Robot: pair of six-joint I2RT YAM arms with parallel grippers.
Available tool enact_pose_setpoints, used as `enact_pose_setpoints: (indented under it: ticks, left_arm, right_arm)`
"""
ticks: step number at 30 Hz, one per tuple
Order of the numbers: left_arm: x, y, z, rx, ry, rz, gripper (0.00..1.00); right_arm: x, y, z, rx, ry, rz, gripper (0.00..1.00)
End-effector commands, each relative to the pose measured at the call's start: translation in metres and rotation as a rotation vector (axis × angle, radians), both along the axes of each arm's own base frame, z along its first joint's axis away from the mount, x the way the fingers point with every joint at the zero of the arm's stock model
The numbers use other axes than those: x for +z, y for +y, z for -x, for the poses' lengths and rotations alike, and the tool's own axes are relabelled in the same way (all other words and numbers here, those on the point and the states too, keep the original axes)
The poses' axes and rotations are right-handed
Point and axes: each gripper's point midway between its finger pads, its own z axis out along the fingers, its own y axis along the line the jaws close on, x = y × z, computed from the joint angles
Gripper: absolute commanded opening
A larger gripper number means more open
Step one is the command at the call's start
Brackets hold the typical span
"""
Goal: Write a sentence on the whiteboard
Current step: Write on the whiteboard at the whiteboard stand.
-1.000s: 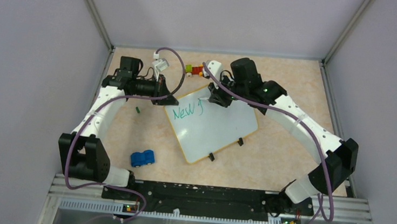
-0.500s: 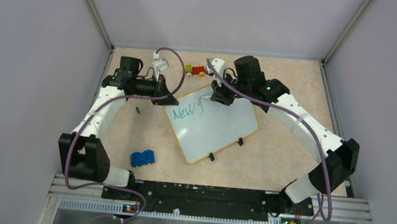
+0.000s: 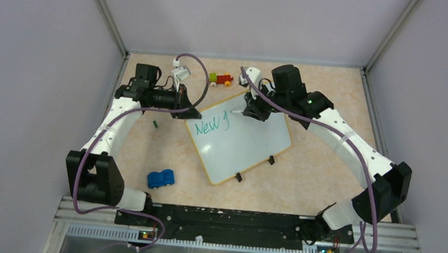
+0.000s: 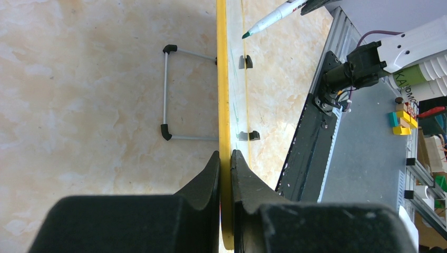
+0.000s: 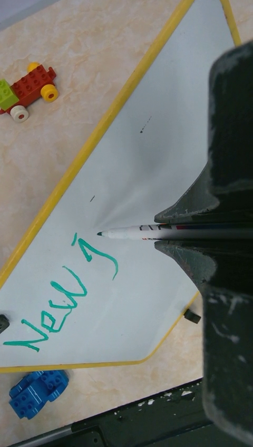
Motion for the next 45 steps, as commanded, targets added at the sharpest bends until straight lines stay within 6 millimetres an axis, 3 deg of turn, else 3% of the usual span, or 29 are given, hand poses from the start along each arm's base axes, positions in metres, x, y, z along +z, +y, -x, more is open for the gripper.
enact_pose_setpoints:
  ticks: [1,14,28,36,45]
  left_arm:
    - [-0.001,-0.005,0.002,-0.039,-0.043,-0.020,0.00]
    - [-0.001,-0.005,0.002,-0.041,-0.045,-0.019,0.00]
    - [-0.001,-0.005,0.002,-0.041,-0.044,-0.019,0.00]
    - [-0.001,-0.006,0.002,-0.043,-0.043,-0.017,0.00]
    - [-0.001,-0.006,0.001,-0.043,-0.044,-0.019,0.00]
  right_arm:
    - [0.005,0.001,0.001,0.016,-0.028,-0.019,0.00]
    - [0.006,0.007,-0.011,0.002,-0.038,-0.023,0.00]
    - [0.004,0.018,-0.006,0.029,-0.035,-0.021,0.00]
    - [-0.010,0.011,0.000,0.027,-0.020,0.010,0.00]
    - [-0.014,0.002,0.005,0.014,-0.028,0.026,0.00]
